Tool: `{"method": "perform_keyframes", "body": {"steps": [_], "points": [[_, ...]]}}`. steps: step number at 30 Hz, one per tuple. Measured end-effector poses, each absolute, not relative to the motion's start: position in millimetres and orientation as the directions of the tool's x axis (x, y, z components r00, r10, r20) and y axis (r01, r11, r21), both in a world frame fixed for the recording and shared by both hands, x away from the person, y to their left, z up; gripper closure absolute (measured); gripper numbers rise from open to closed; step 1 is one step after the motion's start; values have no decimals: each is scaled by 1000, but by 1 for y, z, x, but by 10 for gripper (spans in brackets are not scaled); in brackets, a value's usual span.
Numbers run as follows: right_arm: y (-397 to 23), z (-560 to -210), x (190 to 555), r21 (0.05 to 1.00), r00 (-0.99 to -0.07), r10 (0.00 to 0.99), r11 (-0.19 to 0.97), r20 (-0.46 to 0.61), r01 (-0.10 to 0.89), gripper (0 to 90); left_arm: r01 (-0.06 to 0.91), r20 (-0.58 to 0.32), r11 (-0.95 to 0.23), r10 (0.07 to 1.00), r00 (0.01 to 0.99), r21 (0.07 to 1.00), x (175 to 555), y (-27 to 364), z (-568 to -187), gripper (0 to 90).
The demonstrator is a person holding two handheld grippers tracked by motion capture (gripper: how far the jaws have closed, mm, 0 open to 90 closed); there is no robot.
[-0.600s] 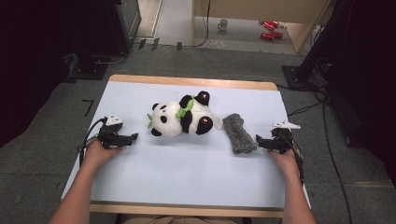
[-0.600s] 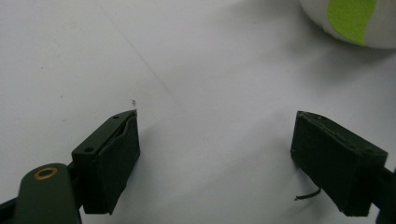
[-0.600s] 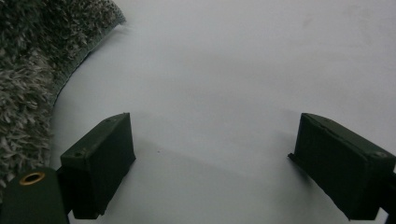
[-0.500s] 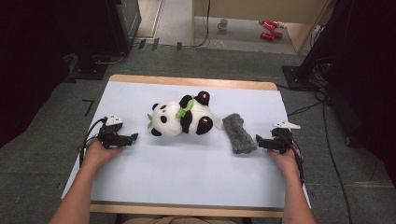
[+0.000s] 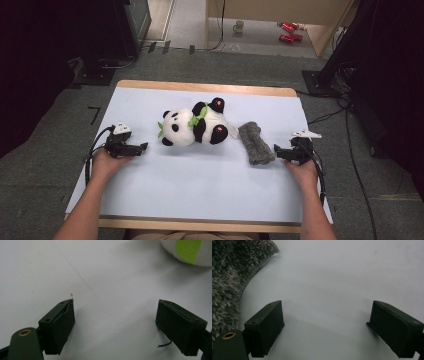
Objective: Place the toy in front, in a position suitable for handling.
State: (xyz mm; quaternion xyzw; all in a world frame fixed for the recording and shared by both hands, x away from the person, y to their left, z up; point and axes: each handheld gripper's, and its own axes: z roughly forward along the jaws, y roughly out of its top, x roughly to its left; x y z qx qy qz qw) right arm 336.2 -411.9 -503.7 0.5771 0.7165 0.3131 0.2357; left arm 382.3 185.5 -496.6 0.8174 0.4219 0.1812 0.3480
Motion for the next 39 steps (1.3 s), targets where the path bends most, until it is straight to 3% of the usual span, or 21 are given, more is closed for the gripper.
{"method": "perform_keyframes", "body": {"steps": [7, 10, 19, 23, 39], "points": [[-412, -503, 336, 720, -214, 976, 128, 29, 682, 124, 570, 5, -405, 818, 575, 715, 383, 184, -494, 172], [-411, -502, 336, 718, -203, 979, 119, 31, 686, 134, 563, -12, -392, 814, 581, 728, 382, 185, -492, 298], [-412, -497, 337, 699, -168, 985, 90, 44, 710, 215, 568, -69, -336, 817, 573, 751, 382, 189, -485, 307], [-417, -493, 337, 685, -134, 986, 29, 100, 728, 262, 597, -146, -320, 786, 601, 736, 387, 188, -474, 344], [-413, -472, 331, 700, -155, 978, 12, 142, 714, 379, 544, -160, -331, 725, 670, 771, 392, 160, -445, 278]]}}
